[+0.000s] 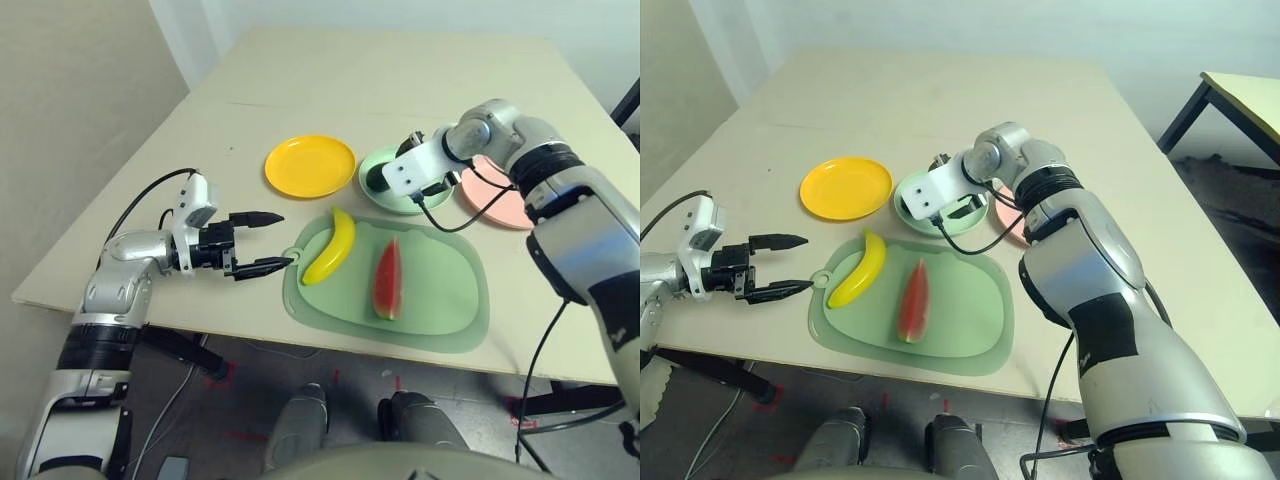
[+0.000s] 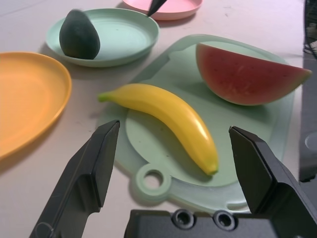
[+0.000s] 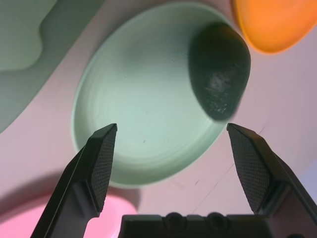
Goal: Place the fruits into color-matched plates.
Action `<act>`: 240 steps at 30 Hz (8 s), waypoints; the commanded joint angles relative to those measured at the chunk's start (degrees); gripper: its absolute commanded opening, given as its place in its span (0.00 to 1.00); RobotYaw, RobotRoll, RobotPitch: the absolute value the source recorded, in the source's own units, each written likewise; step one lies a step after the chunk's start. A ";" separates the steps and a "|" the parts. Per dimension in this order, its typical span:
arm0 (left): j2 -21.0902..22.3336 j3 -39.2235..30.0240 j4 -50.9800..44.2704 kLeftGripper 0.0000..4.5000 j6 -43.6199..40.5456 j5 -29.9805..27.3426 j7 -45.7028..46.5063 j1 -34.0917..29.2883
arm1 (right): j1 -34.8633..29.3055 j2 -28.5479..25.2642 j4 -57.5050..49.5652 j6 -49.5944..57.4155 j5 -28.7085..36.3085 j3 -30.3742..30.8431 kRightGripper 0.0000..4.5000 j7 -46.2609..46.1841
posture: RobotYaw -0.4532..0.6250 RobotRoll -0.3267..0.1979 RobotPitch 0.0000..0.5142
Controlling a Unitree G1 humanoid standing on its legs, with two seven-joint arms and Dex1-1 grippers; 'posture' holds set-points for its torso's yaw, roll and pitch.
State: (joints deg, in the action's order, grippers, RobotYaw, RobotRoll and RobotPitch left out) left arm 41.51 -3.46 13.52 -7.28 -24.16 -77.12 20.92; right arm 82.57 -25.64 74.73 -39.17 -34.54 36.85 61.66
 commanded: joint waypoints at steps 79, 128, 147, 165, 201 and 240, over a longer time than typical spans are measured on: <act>3.59 2.44 3.57 1.00 3.64 2.02 -11.55 1.67 | -23.58 -5.08 -57.17 13.06 22.61 11.72 0.95 30.84 | 0.50 0.62 0.25; 2.16 4.03 7.21 1.00 5.82 3.22 -12.35 3.96 | -14.34 -14.97 -60.38 35.43 29.67 8.54 0.99 30.84 | 0.44 0.62 0.23; 1.53 4.83 9.05 1.00 6.89 4.11 -12.98 4.53 | -21.90 -15.95 -80.77 70.52 23.15 11.43 0.99 30.84 | 0.44 0.62 0.25; 1.60 4.83 8.79 1.00 6.33 3.92 -13.06 4.88 | -25.56 -10.74 -82.42 80.35 18.39 14.47 0.99 30.25 | 0.44 0.62 0.27; 2.08 4.11 10.14 1.00 7.65 4.15 -12.66 5.21 | -26.88 -10.89 -80.23 71.74 16.38 13.90 0.40 30.84 | 0.45 0.62 0.25; 0.87 4.29 11.72 1.00 8.45 4.14 -12.77 6.17 | -4.41 -5.06 -24.86 45.46 11.15 10.10 0.38 22.55 | 0.44 0.62 0.24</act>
State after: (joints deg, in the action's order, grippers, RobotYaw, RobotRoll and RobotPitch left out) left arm 41.93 0.95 25.44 1.12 -20.39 -89.75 27.77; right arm 77.41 -31.46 47.63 8.14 -22.22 48.20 84.55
